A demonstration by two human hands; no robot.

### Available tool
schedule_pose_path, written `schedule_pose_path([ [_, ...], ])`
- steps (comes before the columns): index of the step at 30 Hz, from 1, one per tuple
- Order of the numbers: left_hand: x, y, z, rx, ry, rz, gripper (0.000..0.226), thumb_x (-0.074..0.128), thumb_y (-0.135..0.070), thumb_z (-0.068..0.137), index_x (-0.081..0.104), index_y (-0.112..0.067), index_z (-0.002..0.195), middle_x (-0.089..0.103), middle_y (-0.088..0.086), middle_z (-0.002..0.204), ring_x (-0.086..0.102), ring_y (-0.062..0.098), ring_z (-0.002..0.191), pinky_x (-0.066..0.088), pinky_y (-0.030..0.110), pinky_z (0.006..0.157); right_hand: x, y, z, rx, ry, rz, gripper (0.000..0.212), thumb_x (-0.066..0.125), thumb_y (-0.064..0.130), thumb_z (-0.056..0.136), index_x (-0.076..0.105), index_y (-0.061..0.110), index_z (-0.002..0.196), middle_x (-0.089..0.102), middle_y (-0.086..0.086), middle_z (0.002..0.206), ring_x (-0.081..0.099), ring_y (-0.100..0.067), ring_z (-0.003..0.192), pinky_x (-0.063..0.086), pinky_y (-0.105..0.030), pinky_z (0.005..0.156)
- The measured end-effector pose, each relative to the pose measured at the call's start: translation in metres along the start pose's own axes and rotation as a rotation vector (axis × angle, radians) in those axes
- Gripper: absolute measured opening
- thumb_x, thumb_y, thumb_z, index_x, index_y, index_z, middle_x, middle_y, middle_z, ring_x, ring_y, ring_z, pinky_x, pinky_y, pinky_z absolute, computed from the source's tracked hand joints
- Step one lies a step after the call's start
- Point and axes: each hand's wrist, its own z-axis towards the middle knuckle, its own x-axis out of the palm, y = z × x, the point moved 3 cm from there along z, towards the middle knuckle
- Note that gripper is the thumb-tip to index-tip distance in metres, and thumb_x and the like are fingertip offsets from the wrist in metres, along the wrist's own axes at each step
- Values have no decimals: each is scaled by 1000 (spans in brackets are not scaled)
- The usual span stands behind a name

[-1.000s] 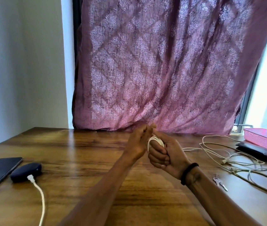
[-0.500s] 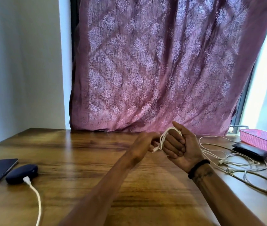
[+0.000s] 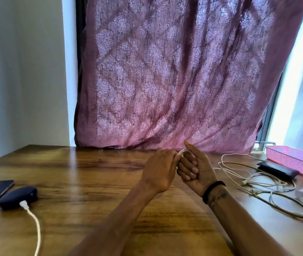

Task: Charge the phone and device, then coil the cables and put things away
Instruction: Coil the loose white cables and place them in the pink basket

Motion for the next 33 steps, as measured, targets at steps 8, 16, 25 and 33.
schedule_pose_path([
  [8, 5, -12, -10, -20, 11, 300, 7, 57, -21, 98, 58, -23, 104, 61, -5, 99, 51, 18, 92, 47, 38, 77, -17, -21, 3, -167, -644, -262, 55, 76, 58, 85, 52, 18, 56, 44, 0, 46, 34, -14, 39, 32, -22, 38],
  [16, -5, 28, -11, -209, -15, 288, 19, 44, -30, 104, 59, -22, 112, 57, -1, 111, 50, 25, 105, 45, 44, 87, -6, -12, 4, -211, -386, -1020, 37, 66, 48, 96, 76, 17, 77, 78, -2, 73, 75, -22, 73, 64, -47, 78],
  [25, -3, 36, -10, -342, -192, -152, 23, 58, -35, 101, 72, -17, 104, 72, -4, 92, 63, 12, 84, 47, 30, 74, -15, -18, 6, -224, -384, -1172, 32, 61, 32, 105, 71, 13, 81, 72, -6, 57, 71, -19, 49, 58, -35, 55],
  [33, 4, 35, 3, -979, -74, -1514, 21, 61, -2, 96, 68, -4, 116, 70, 8, 79, 65, 19, 66, 54, 32, 65, -14, -26, 9, -58, -362, -906, 36, 58, 28, 107, 71, -4, 96, 72, -15, 67, 72, -24, 54, 64, -40, 60],
])
